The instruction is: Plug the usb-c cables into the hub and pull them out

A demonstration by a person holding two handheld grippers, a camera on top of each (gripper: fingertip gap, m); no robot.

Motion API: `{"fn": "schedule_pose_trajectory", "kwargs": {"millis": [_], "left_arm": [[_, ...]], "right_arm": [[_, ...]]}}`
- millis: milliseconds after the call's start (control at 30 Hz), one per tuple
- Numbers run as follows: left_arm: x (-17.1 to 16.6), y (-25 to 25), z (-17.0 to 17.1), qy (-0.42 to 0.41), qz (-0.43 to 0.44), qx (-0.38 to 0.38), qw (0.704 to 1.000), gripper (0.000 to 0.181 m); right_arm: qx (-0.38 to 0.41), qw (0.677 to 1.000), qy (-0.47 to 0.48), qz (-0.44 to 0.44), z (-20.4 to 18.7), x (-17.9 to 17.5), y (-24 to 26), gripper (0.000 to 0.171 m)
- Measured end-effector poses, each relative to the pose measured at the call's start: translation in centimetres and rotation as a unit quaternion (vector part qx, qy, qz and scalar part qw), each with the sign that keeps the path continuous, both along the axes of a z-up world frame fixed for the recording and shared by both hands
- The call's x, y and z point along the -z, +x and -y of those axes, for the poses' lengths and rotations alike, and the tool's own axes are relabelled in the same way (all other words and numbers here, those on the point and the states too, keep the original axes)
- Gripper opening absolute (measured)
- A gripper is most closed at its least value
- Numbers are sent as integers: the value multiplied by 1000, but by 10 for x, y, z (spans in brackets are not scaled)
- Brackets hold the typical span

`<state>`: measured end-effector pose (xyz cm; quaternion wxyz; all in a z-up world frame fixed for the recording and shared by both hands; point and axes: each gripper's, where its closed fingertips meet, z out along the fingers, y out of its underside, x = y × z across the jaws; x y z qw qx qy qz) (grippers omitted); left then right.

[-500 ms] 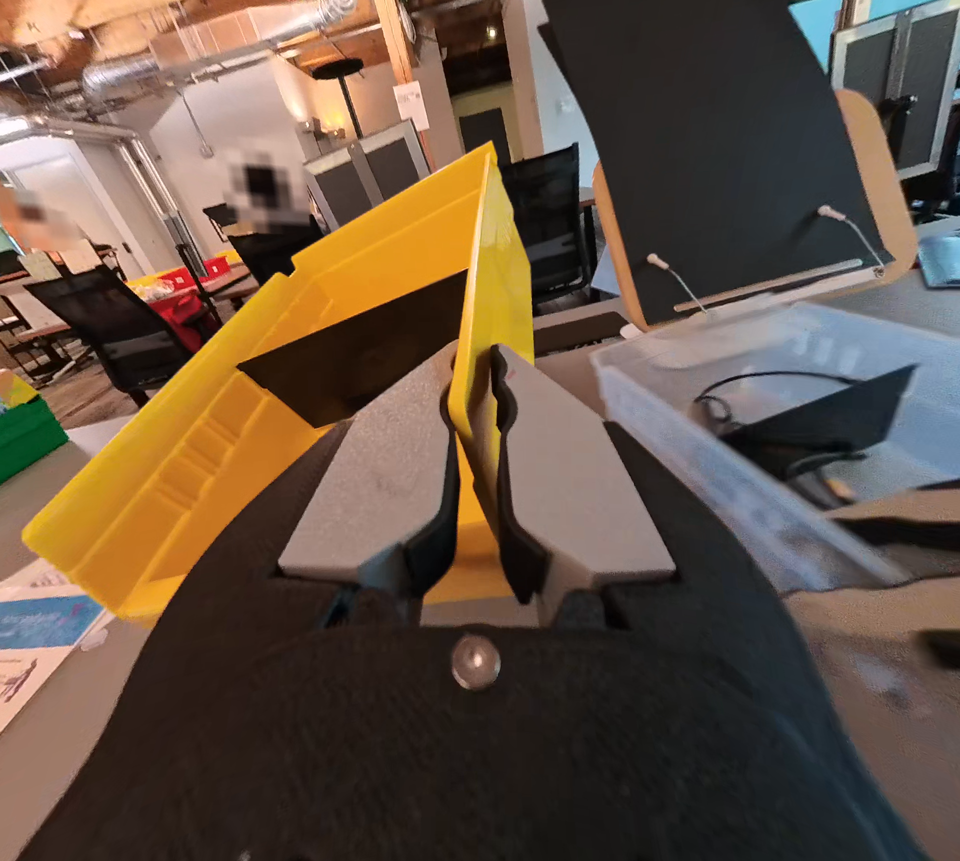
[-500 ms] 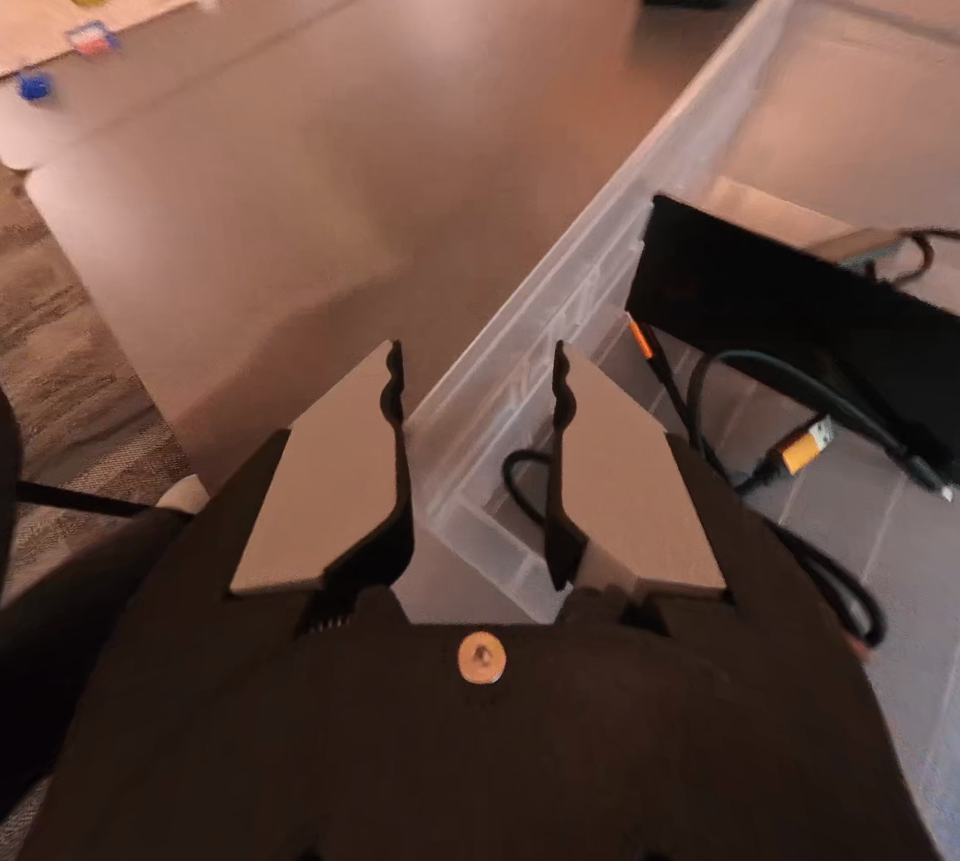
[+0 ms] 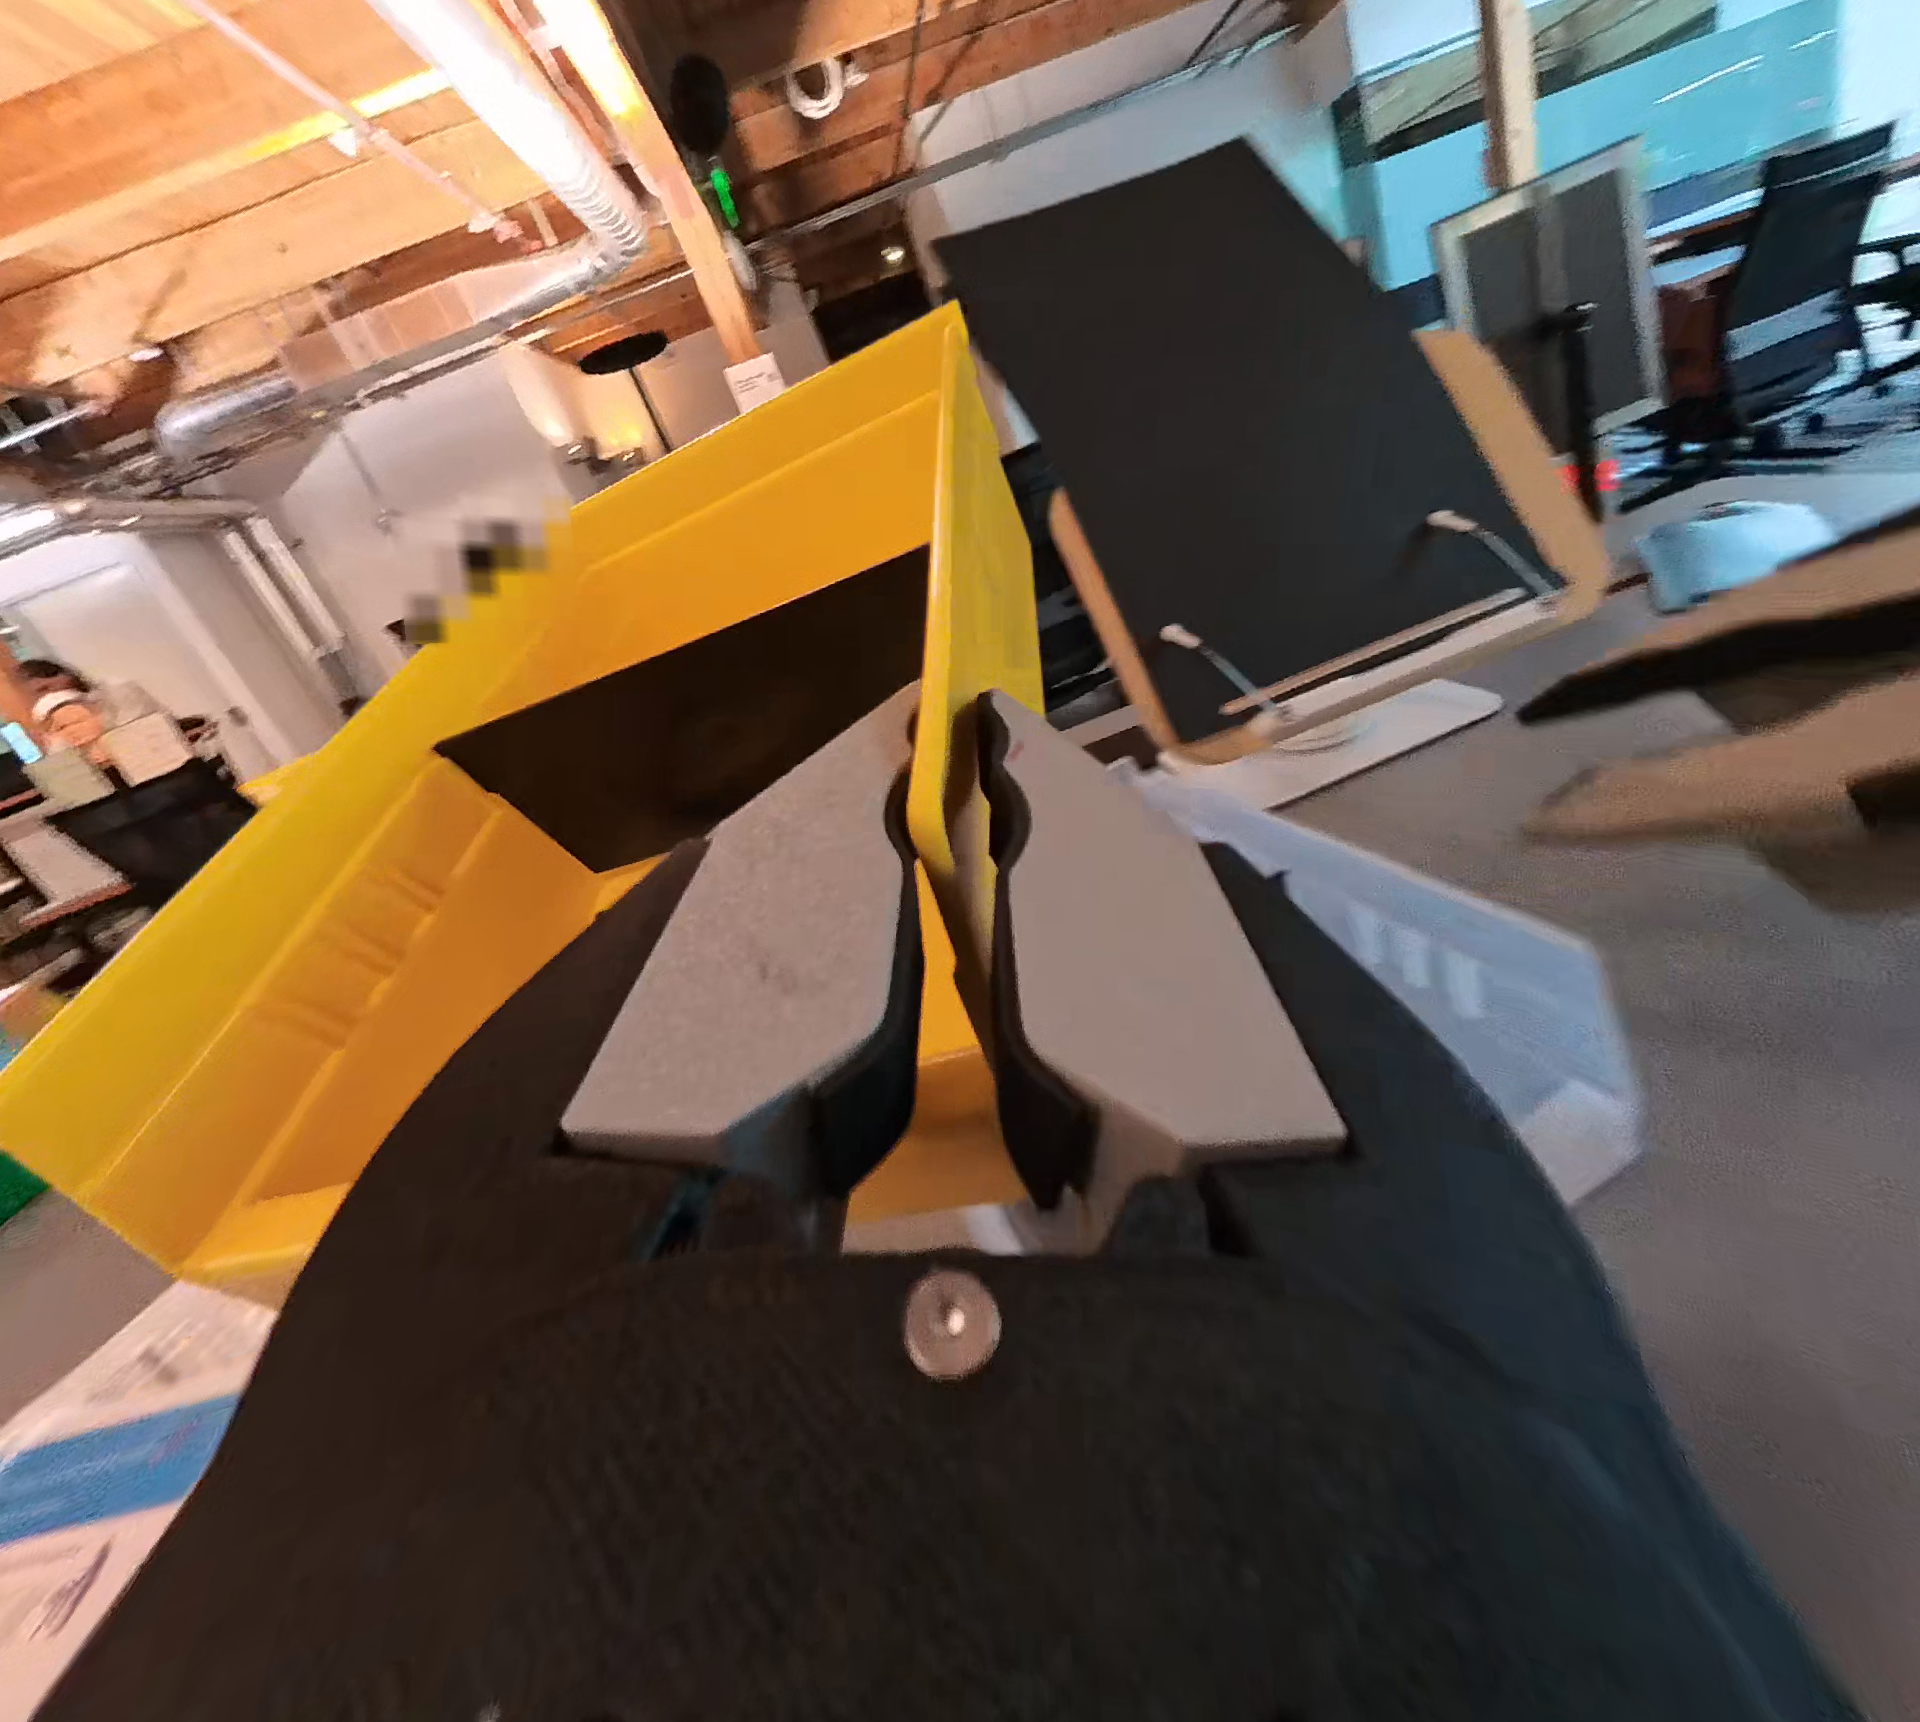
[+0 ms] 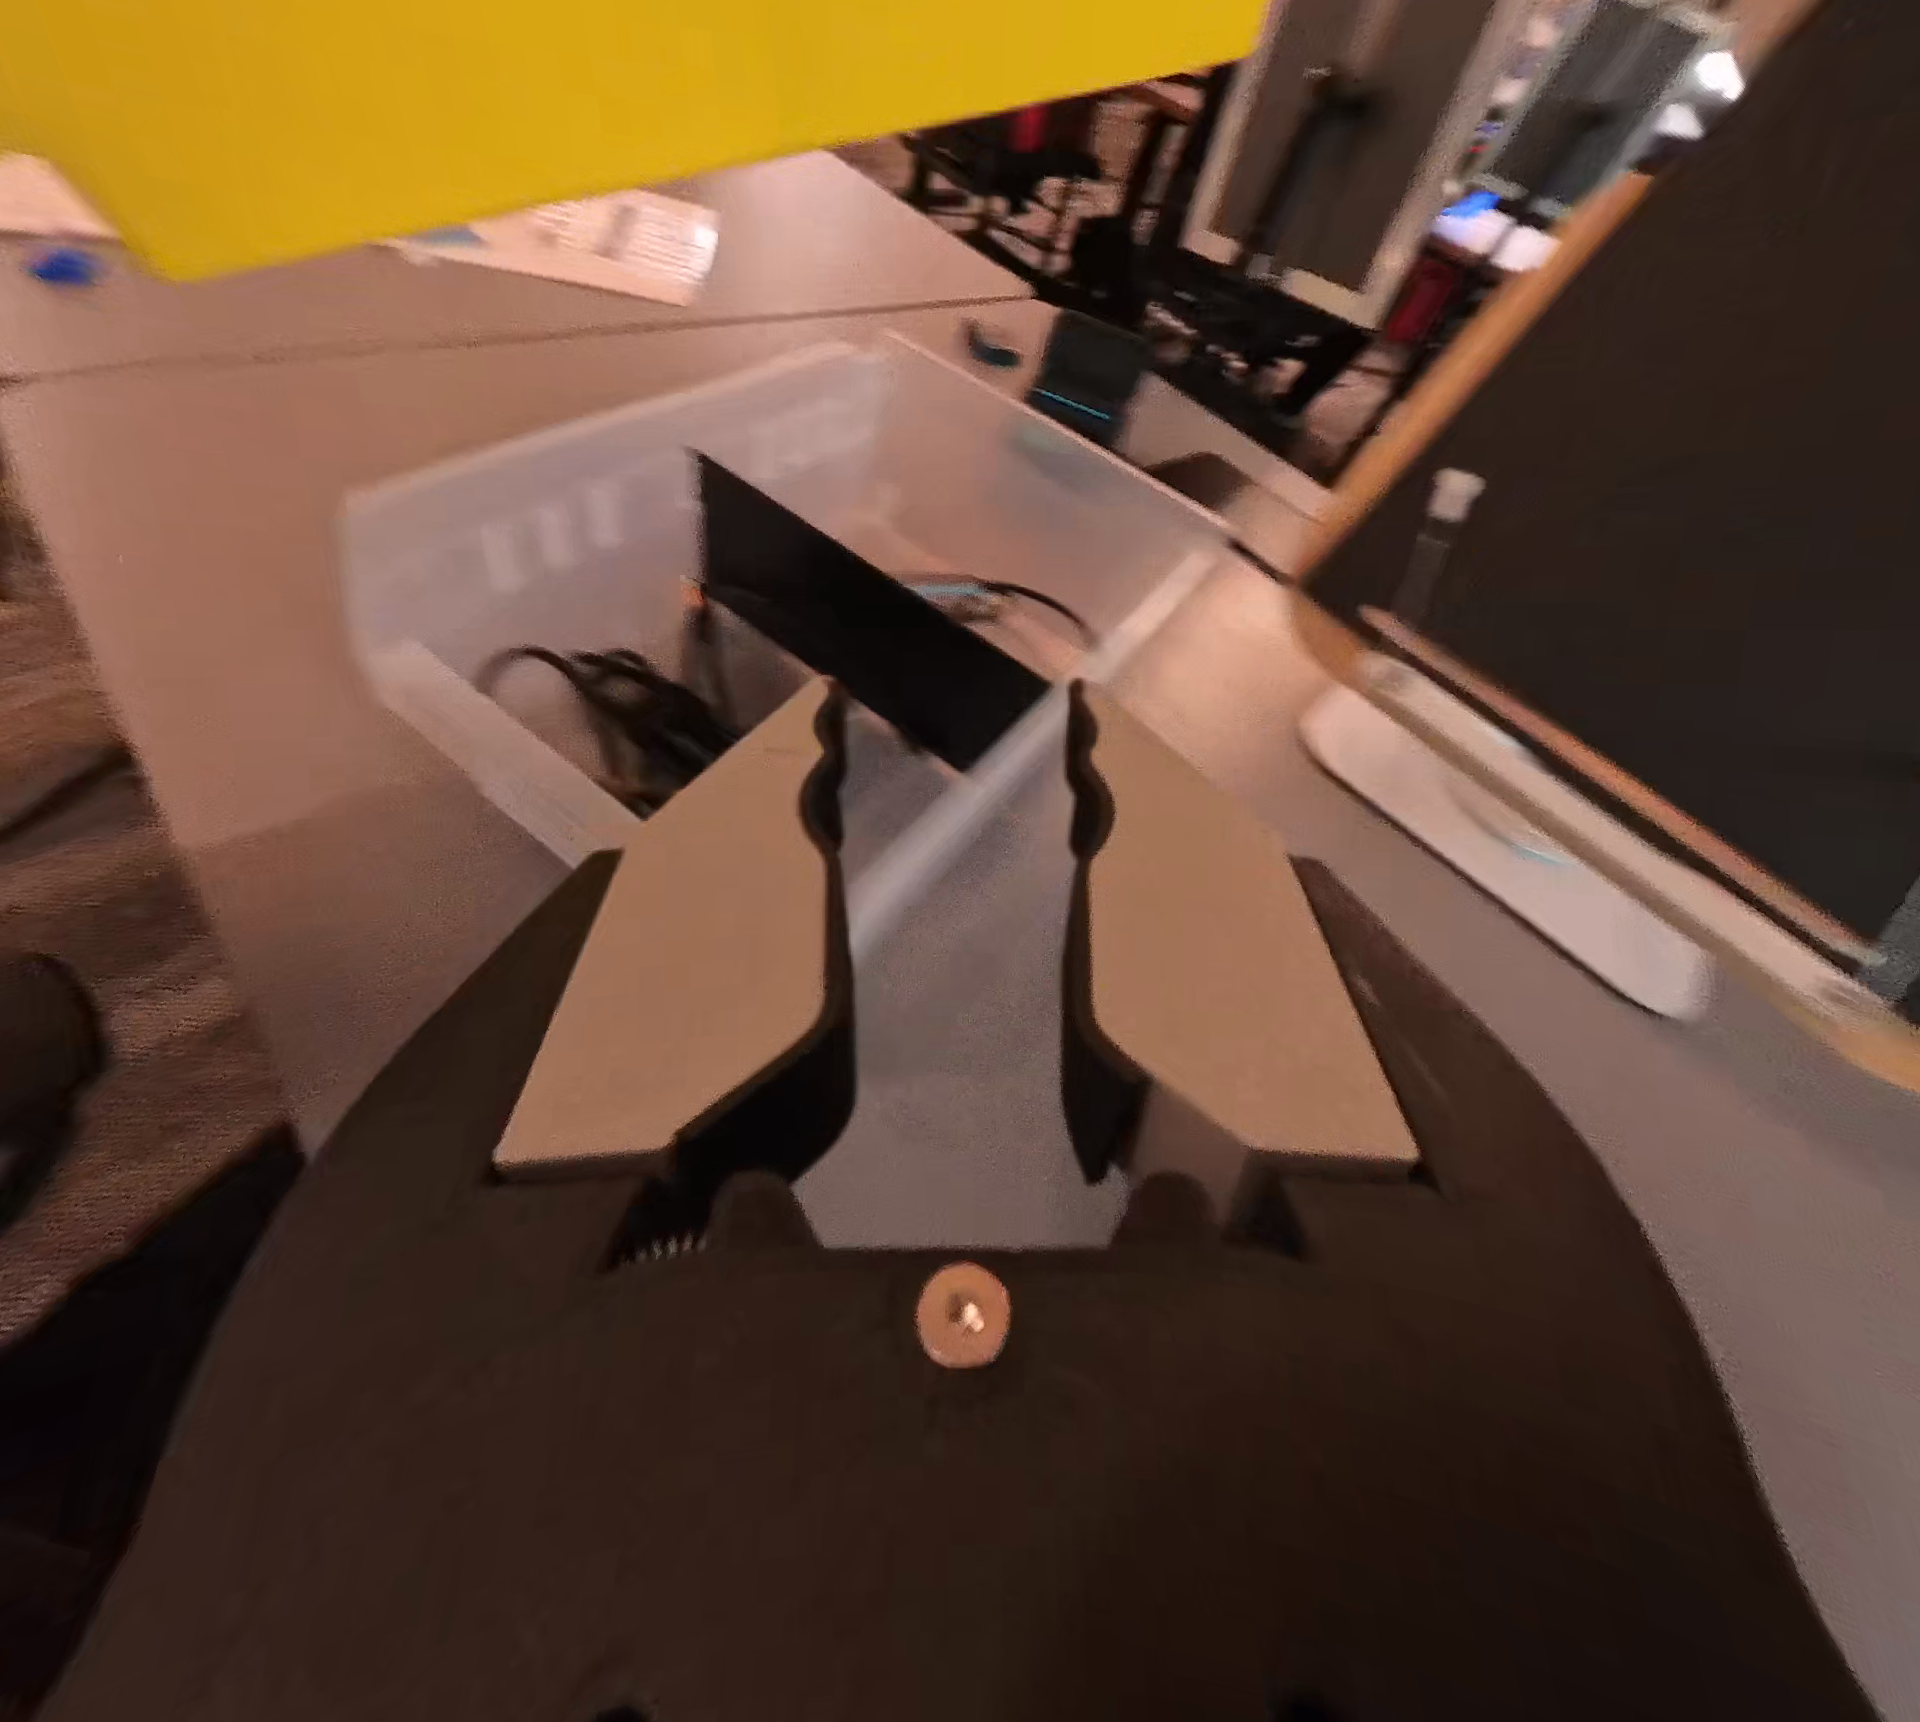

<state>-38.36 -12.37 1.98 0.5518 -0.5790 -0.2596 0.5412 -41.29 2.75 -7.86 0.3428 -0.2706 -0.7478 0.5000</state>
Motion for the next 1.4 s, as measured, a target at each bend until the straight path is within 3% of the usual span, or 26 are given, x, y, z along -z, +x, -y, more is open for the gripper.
{"fn": "schedule_pose_trajectory", "kwargs": {"millis": [67,100,167,267,433,567,733,767,867,933,1067,1167,1300,1400], "left_arm": [[-4,14,-35,-14,-2,35,999,3],[-4,22,-55,-27,-4,54,998,3],[0,38,-101,-55,-12,99,993,3],[17,62,-177,-87,2,181,980,3],[79,87,-306,-163,63,303,937,6],[151,92,-386,-230,111,351,901,8],[190,81,-433,-210,179,366,889,6],[196,84,-436,-214,210,372,878,7],[190,96,-428,-198,252,385,865,46],[180,101,-406,-181,260,387,866,69],[165,78,-336,-149,248,326,900,75],[166,46,-273,-152,242,263,922,74],[180,4,-192,-130,296,181,929,82],[187,-18,-142,-128,284,125,942,80]], "right_arm": [[16,999,30,-15,-55,-5,5,6],[26,998,48,-24,-81,-7,9,6],[87,993,75,-40,-139,-11,12,21],[138,984,108,-6,-211,-6,24,22],[246,963,106,22,-331,-3,54,21],[261,951,112,123,-379,25,79,21],[276,945,120,129,-400,32,88,22],[278,944,118,132,-401,33,89,23],[257,952,111,125,-388,26,90,26],[197,970,93,106,-351,18,92,24],[51,988,98,106,-255,25,100,39],[23,989,82,118,-204,38,90,56],[94,971,126,178,-207,83,63,55],[137,952,193,196,-242,103,64,76]]}}
